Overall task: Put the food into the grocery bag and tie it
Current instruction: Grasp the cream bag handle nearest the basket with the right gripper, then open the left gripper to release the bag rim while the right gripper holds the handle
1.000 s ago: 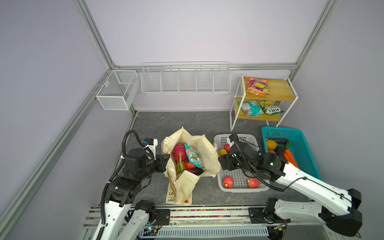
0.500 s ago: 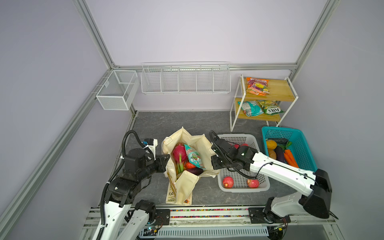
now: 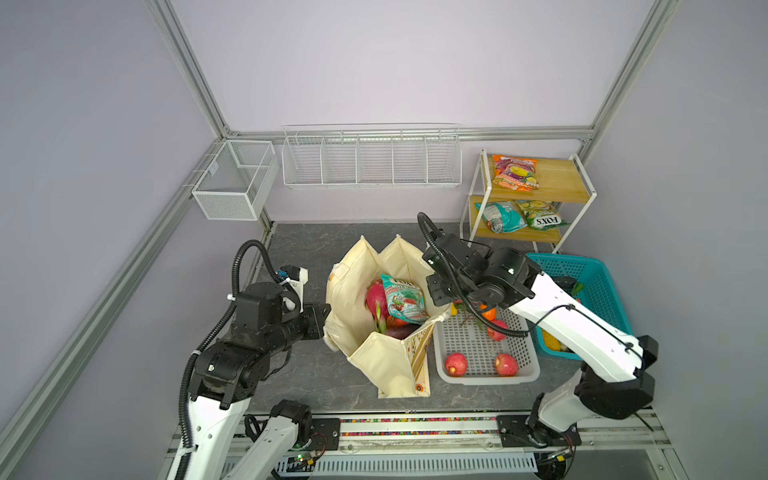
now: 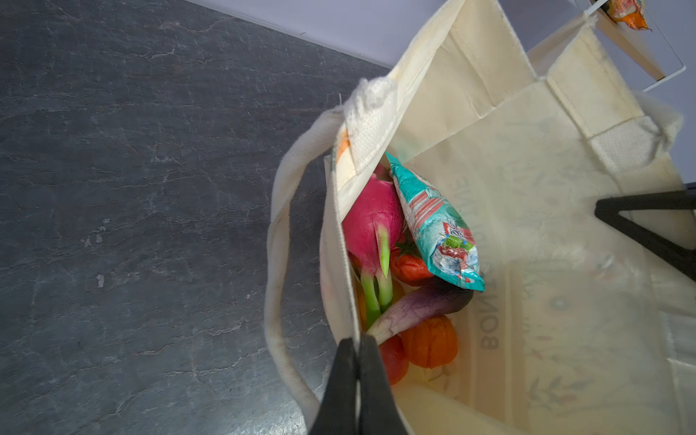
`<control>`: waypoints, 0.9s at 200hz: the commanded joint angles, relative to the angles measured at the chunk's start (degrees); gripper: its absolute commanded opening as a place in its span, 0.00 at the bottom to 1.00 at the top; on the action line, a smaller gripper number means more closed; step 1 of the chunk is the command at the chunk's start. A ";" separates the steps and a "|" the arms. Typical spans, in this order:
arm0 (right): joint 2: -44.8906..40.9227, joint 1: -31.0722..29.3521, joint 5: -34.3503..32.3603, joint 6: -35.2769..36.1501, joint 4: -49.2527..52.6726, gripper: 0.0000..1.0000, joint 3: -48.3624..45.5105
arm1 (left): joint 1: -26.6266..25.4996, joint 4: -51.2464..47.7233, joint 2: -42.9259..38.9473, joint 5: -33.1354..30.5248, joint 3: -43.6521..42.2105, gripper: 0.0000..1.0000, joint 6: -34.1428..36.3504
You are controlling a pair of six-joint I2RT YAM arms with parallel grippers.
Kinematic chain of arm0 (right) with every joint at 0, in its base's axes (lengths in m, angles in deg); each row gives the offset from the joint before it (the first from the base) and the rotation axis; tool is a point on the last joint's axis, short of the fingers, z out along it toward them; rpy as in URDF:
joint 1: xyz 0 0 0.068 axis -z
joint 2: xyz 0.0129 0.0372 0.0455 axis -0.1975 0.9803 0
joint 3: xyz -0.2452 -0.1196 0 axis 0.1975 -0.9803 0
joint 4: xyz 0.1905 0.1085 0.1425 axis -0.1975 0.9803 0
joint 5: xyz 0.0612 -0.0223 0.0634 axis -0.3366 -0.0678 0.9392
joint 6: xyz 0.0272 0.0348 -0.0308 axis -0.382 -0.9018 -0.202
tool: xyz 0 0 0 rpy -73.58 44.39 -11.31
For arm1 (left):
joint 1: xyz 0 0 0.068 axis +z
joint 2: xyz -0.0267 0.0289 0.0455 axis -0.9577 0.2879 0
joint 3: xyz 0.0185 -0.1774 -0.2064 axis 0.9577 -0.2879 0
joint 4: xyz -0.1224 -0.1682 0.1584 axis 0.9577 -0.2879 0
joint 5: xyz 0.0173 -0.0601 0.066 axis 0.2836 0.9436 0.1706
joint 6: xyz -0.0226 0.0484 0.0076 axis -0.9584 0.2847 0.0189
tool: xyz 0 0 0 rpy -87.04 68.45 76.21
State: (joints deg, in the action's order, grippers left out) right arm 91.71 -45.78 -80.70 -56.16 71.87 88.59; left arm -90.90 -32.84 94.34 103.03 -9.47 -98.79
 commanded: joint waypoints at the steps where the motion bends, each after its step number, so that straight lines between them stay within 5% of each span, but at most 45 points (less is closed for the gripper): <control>1: 1.72 -0.25 -3.20 2.73 2.32 0.07 1.63 | 0.01 -0.94 1.70 -1.53 1.68 0.00 2.01; 89: 8.10 1.94 -2.36 7.43 -1.84 0.07 1.95 | -0.04 0.51 5.45 -3.47 2.57 0.00 3.18; 180: 4.25 2.84 -1.37 8.96 -8.76 0.08 -1.82 | -0.04 2.40 4.67 -0.15 4.14 0.00 2.26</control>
State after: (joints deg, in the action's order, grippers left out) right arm 99.54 -43.70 -81.14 -47.98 68.09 88.94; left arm -90.90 -33.12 100.24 101.43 -6.91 -96.65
